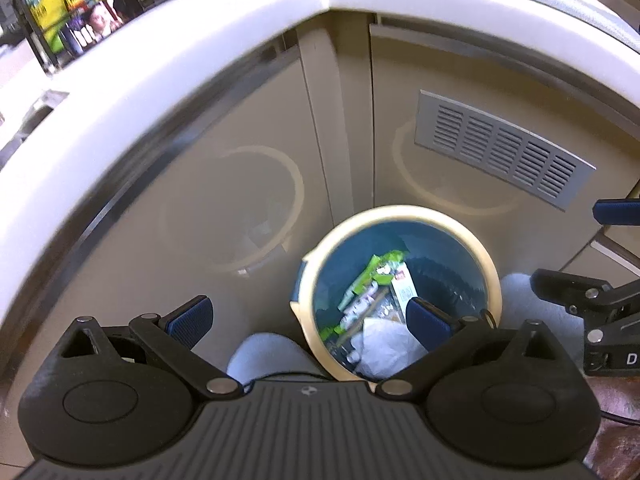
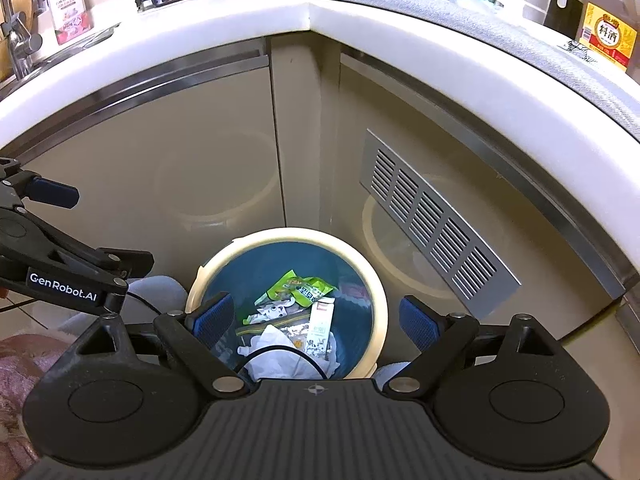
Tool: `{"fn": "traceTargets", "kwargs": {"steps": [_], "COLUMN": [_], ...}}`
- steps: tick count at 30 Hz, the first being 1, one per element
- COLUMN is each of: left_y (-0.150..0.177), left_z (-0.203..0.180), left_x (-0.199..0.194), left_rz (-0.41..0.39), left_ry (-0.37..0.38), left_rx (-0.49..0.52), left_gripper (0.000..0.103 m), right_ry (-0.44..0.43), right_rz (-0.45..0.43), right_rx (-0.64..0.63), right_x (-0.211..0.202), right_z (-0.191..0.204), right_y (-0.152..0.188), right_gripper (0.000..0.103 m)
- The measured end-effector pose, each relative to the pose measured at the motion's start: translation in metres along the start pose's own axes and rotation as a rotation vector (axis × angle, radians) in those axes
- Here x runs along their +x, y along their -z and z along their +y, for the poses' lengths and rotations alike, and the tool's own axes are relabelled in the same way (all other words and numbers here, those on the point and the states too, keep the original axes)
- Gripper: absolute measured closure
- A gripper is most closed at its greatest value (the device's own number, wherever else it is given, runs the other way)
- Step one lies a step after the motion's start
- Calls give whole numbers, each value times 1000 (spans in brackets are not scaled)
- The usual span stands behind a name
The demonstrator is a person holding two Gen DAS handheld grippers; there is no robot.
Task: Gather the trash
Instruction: 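Raise both open tools from the bin toward the grey mat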
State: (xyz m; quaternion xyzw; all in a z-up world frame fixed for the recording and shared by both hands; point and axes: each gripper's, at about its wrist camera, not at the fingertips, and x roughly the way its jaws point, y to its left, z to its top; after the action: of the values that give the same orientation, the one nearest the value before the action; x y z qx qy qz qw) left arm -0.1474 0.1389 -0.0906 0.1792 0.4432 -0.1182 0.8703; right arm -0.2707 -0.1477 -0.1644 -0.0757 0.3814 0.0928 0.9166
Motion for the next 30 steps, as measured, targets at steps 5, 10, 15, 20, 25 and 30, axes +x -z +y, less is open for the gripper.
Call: {"fn": "traceTargets", "kwargs": {"steps": [5, 10, 15, 20, 25, 30], "left_y": [-6, -19, -31, -41, -50, -61], "left_z": [1, 8, 11, 13, 18, 27], "left_x": [-15, -31, -45, -56, -62, -65], "left_rz": [-66, -111, -147, -175, -191, -194], "left_ry": [-33, -24, -14, -3, 1, -22], "left_rx": [0, -32, -53, -60, -72, -88], "left_gripper": [0, 0, 0, 0, 0, 0], "right_ry": [1, 1, -15, -29, -40, -27], "right_rz": [-47, -98, -147, -197, -254, -307], "right_rx": [6, 2, 8, 12, 23, 73], "right_x": [-11, -26, -39, -53, -65, -68], "right_z": [-4, -6, -8, -11, -19, -35], "right_y": [-2, -10, -23, -37, -55, -82], "right_gripper": [12, 10, 9, 7, 5, 2]}}
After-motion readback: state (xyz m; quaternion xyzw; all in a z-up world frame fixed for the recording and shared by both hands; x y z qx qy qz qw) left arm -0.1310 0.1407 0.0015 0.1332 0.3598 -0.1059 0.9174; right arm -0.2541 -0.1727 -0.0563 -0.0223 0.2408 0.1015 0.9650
